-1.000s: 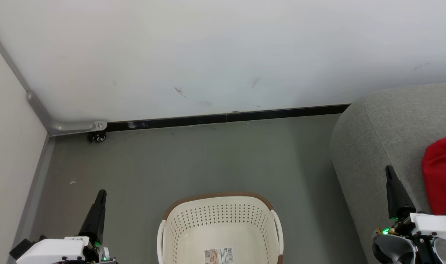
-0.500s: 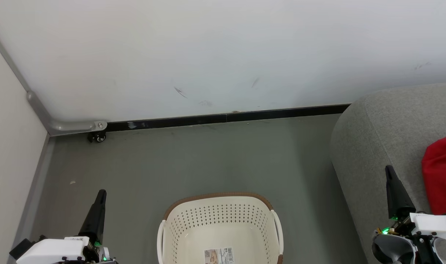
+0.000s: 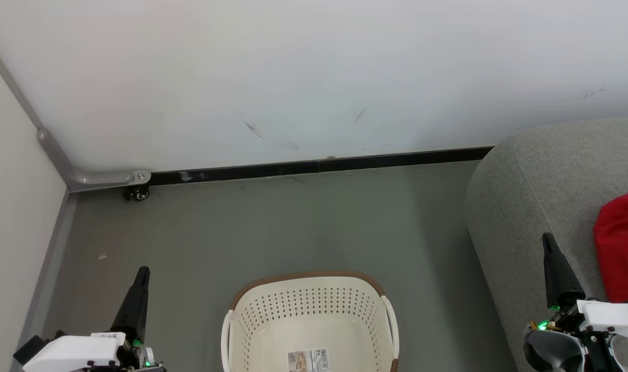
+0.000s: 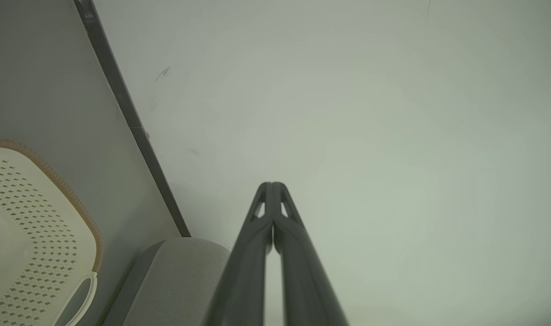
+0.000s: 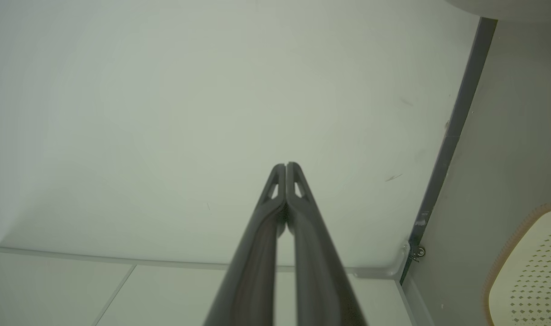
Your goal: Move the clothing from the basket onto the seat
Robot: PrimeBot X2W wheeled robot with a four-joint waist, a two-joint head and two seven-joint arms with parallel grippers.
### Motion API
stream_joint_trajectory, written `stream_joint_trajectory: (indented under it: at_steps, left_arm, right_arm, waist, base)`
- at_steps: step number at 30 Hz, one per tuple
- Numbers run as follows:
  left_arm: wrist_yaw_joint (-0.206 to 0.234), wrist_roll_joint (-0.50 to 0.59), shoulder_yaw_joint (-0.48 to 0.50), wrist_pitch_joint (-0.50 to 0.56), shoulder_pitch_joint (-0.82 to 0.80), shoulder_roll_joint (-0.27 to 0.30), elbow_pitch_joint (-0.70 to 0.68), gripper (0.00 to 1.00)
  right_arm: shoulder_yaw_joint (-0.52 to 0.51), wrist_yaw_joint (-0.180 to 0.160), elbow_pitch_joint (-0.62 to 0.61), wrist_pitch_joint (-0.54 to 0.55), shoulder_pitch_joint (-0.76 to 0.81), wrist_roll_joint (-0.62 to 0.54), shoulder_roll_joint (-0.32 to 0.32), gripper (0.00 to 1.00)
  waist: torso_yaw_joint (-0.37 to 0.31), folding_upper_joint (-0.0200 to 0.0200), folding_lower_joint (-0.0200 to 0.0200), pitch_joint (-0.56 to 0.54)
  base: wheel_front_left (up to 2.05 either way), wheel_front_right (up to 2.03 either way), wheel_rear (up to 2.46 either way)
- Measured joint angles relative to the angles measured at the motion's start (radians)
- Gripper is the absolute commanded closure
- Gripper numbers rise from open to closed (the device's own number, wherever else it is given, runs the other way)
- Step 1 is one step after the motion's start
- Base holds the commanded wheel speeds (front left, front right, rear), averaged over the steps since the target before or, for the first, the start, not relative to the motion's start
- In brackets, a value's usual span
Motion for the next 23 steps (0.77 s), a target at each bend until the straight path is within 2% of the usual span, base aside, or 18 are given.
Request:
stream_joint_trajectory:
  at_steps: [23]
  left_arm:
    - [-0.002, 0.000, 0.001, 0.000, -0.003, 0.000, 0.001, 1.00]
  right_arm:
    - [0.001, 0.000, 0.000, -0.001, 0.000, 0.000, 0.000, 1.00]
  waist:
    - [0.000, 0.0000, 0.0000, 0.000]
  base:
    - [0.00, 0.00, 0.00]
